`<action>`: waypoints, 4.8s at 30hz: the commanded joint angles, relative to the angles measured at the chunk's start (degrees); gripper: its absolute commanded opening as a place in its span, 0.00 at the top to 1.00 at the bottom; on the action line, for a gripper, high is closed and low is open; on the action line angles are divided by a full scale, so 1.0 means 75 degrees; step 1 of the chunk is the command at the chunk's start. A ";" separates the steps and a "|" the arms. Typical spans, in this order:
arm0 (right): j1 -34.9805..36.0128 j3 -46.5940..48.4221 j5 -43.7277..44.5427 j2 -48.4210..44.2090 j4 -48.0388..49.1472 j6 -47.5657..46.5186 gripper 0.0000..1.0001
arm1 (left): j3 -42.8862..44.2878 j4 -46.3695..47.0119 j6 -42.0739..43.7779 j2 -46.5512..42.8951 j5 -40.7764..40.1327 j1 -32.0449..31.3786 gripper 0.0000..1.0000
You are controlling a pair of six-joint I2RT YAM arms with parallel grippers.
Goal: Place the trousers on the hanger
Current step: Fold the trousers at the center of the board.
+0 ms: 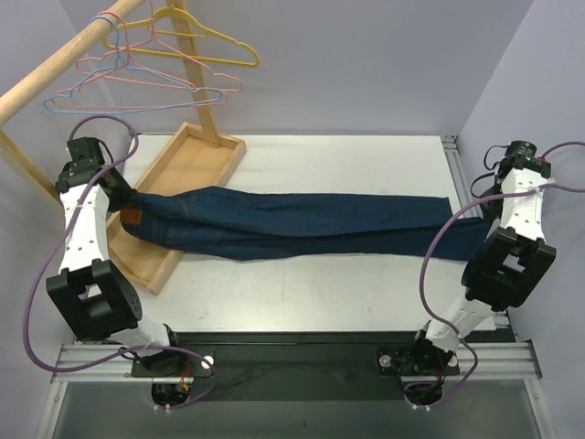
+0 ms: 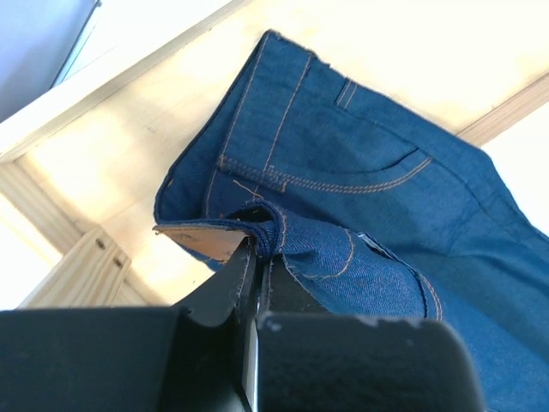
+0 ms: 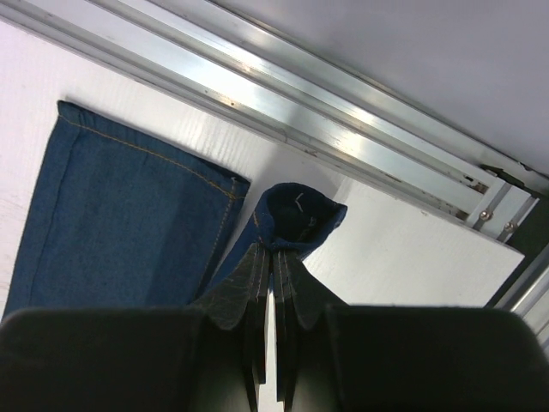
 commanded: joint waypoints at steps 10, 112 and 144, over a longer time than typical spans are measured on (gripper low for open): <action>0.0155 0.1290 0.0189 0.0977 0.0019 0.0344 1.00 | 0.1138 0.0872 -0.0335 0.1034 0.0118 0.0085 1.00; 0.8170 0.2884 -0.6761 0.4739 0.4930 0.0684 0.39 | -0.5331 0.5420 -0.1168 -0.1507 0.2614 -0.0641 1.00; 0.8476 0.4534 -0.3492 0.5465 0.4684 0.0966 0.41 | -0.5612 0.4131 -0.0406 -0.2784 0.2403 -0.0606 1.00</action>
